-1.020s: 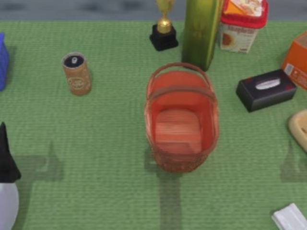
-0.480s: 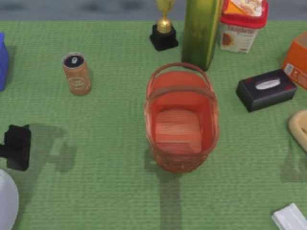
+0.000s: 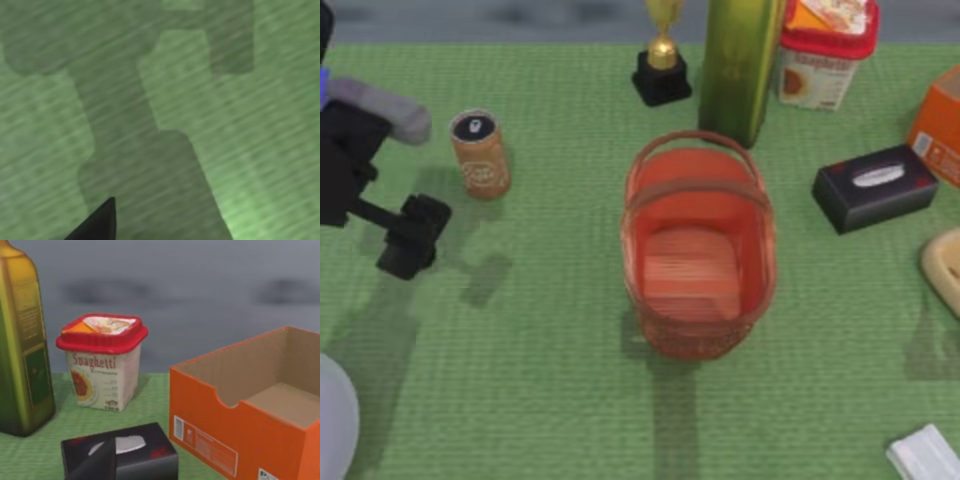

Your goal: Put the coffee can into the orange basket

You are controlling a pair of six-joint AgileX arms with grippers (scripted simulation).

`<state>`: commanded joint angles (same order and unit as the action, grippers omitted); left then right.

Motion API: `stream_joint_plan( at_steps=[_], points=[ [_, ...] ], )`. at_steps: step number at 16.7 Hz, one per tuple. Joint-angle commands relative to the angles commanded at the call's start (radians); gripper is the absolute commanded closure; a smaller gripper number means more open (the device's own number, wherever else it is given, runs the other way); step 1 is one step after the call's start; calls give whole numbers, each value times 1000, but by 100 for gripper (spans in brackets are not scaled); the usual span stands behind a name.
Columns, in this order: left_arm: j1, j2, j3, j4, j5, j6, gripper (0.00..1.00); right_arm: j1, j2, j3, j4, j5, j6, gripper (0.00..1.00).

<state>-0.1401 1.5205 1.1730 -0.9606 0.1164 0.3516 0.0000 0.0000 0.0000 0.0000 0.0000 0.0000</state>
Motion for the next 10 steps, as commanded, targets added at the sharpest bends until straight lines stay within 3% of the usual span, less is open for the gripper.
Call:
stream_joint_plan(
  at_steps=[5, 10],
  points=[
    [-24, 476, 466, -258, -3, 121, 0, 0, 0, 0, 0, 0, 0, 0],
    [-32, 828, 934, -413, -21, 221, 0, 0, 0, 0, 0, 0, 0, 0]
  ],
)
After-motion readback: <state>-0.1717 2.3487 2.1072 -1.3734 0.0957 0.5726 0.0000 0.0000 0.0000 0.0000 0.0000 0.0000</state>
